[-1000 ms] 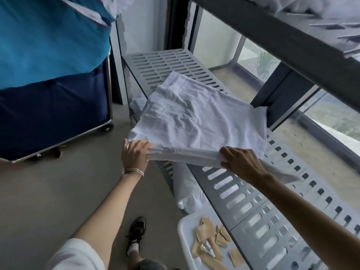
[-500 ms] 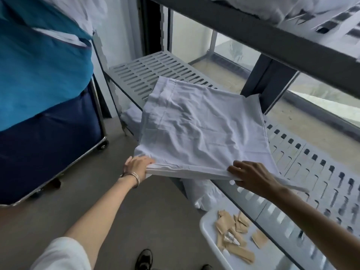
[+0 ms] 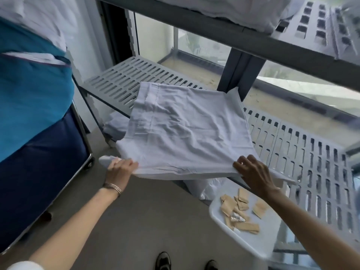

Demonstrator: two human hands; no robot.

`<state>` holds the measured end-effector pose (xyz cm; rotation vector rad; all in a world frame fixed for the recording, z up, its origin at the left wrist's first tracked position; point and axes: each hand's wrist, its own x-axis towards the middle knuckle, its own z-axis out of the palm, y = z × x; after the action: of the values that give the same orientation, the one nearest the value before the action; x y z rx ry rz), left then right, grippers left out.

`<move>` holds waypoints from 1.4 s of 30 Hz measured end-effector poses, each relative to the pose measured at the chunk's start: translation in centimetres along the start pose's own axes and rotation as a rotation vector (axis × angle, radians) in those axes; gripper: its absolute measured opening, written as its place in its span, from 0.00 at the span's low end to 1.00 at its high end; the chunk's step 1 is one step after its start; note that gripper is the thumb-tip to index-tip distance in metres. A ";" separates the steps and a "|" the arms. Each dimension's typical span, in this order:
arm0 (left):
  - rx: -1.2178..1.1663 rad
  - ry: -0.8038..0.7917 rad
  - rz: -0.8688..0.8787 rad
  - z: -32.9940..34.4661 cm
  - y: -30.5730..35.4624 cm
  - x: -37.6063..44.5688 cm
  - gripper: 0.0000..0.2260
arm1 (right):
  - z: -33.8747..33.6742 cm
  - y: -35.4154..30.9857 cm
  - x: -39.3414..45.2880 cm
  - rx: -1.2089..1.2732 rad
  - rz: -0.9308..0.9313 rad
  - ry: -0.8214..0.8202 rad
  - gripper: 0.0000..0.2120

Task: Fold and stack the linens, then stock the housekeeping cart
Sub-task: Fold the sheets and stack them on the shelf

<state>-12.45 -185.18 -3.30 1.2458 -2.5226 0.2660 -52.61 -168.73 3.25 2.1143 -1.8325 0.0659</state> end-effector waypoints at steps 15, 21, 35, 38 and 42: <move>-0.521 -0.241 -0.110 1.2 14.7 -3.5 0.42 | -3.3 -8.8 5.2 0.007 -0.008 -0.204 0.18; -0.544 -0.012 -0.391 0.5 20.3 1.0 0.38 | -3.9 -9.1 6.9 0.069 -0.014 -0.140 0.17; -0.326 -0.059 -0.501 1.1 7.2 1.4 0.15 | -4.2 -4.2 5.3 0.030 -0.013 -0.077 0.18; -0.284 -0.517 -0.465 0.0 4.7 1.3 0.10 | -3.6 -4.7 5.1 0.037 0.023 -0.153 0.21; -0.184 -0.715 -0.267 -1.6 3.2 1.0 0.08 | -4.7 -4.6 4.1 0.084 0.064 -0.406 0.13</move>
<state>-15.25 -183.55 -1.51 1.8111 -2.7788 -0.5592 -46.61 -170.79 7.70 2.2527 -2.1551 -0.2978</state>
